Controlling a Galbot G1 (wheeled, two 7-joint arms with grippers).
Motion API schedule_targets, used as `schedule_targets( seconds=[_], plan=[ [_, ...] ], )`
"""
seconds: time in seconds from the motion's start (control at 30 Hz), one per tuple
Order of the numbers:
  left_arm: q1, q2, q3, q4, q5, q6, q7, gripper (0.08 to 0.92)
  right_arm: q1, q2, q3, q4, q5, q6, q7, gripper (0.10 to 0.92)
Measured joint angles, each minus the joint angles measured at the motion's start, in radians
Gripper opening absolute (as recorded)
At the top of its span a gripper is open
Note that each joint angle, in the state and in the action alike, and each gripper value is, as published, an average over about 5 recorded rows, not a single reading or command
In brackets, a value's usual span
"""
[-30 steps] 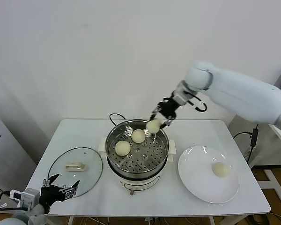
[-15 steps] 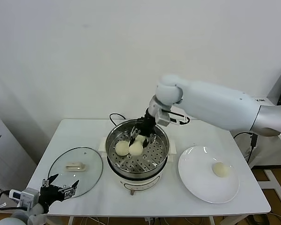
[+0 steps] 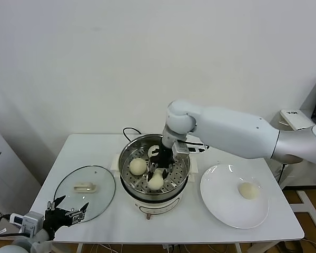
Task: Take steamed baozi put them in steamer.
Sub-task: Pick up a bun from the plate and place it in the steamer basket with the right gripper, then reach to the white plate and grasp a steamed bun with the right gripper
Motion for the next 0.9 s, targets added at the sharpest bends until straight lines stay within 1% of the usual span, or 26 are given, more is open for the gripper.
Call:
schedule_targets(
  seconds=[0.17, 0.27, 0.53, 0.63, 0.73, 0.9],
  plan=[
    [0.000, 0.001, -0.001, 0.000, 0.000, 0.000, 0.000, 0.823, -0.025, 0.011, 0.003, -0.001, -0.031, 0.000, -0.001, 0.477],
    [0.000, 0.001, -0.001, 0.001, -0.001, 0.000, 0.000, 0.823, -0.034, 0.015, 0.002, 0.000, -0.039, 0.000, 0.000, 0.516],
    [0.004, -0.001, -0.001, 0.005, -0.003, -0.003, 0.000, 0.823, -0.035, 0.014, -0.008, 0.003, -0.044, 0.000, -0.008, 0.744],
    [0.004, -0.001, -0.002, 0.006, -0.003, -0.003, 0.000, 0.823, -0.026, 0.009, -0.005, -0.002, -0.035, -0.004, -0.013, 0.803],
    [0.003, -0.001, -0.003, 0.007, -0.003, -0.003, 0.000, 0.823, -0.010, 0.000, 0.007, -0.015, -0.015, -0.026, -0.020, 0.820],
    [0.004, -0.001, -0.004, 0.008, -0.003, -0.003, -0.001, 0.823, 0.032, -0.025, 0.021, -0.057, 0.044, -0.096, -0.039, 0.823]
  ],
)
